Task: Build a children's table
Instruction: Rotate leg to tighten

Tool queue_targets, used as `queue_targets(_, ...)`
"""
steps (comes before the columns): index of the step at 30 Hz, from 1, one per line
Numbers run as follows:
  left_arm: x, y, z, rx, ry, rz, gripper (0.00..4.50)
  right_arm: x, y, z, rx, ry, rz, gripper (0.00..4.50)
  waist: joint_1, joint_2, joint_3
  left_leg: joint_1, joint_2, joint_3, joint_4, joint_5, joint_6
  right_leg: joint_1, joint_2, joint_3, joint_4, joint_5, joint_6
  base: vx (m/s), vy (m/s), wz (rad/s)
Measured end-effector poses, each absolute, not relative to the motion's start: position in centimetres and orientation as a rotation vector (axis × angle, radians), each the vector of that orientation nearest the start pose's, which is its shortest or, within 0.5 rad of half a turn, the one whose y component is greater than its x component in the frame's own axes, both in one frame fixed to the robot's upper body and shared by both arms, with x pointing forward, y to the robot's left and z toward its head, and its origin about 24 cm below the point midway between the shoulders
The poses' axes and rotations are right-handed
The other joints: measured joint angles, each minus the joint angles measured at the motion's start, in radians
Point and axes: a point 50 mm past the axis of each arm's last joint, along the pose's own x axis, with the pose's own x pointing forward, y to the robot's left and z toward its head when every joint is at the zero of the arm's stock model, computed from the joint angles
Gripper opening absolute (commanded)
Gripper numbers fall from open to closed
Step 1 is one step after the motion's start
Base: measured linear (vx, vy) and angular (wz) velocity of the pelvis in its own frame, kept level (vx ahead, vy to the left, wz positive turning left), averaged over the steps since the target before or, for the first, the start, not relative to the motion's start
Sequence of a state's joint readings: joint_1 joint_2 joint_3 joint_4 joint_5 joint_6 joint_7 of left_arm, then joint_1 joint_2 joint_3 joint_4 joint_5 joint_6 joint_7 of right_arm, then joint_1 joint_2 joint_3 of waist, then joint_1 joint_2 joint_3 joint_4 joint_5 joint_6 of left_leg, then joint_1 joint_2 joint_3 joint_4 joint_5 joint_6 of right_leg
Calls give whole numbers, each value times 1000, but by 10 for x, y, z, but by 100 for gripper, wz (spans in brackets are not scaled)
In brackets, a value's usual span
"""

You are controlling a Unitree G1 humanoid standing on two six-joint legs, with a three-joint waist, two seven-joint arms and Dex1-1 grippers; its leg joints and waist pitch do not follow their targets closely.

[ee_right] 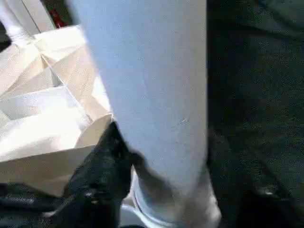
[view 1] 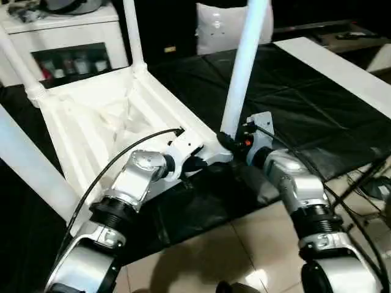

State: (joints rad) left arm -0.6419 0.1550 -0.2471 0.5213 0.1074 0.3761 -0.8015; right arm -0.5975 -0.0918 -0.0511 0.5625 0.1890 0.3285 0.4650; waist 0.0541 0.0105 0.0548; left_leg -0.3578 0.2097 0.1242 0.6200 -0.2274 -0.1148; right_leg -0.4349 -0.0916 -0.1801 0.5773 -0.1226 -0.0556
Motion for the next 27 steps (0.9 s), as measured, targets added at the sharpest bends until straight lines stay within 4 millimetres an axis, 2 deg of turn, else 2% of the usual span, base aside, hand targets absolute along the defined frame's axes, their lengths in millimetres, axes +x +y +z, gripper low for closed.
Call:
queue_targets(2, 334, 77, 61, 345, 429, -1008, 0, 349, -119, 61, 154, 289, 541, 295, 15, 0, 0, -1, 1, 0, 0, -1, 2, -1, -1, 1, 0, 0, 0, 0, 0, 0)
queue_targets(5, 333, 79, 61, 366, 423, -1037, 0, 345, -125, 60, 161, 274, 576, 304, 29, 1, 0, -1, 2, 2, 0, -2, 3, -2, -1, 3, 1, 0, 0, 0, 0, 0)
queue_targets(12, 330, 91, 60, 419, 419, -1111, 0, 337, -147, 64, 120, 247, 677, 382, 54, 1, 1, 2, 2, 3, 0, 1, 1, 0, -1, 5, 1, 2, -1, 0, 0, 0)
queue_targets(18, 324, 106, 63, 505, 400, -1263, 0, 323, -171, 71, 30, 267, 893, 433, 76, 1, 1, 1, 2, 3, 0, 2, 2, 0, -1, 5, 1, 3, 0, 0, 0, 0)
queue_targets(20, 322, 114, 65, 537, 400, -1317, 0, 316, -180, 75, -2, 290, 977, 443, 90, 1, 1, 0, 2, 3, 0, 2, 3, 0, -1, 5, 1, 3, 0, 0, 0, 0)
queue_targets(24, 318, 127, 68, 586, 419, -1396, 0, 313, -194, 80, -34, 323, 1027, 443, 97, 1, 0, 1, 2, 3, 0, 2, 3, 0, -1, 5, 1, 3, 0, 0, 0, 0)
queue_targets(27, 314, 128, 68, 615, 419, -1465, 0, 310, -195, 81, -70, 339, 1071, 443, 101, 1, 0, 1, 2, 3, 0, 2, 2, 0, -1, 5, 1, 3, 0, 0, 0, 0)
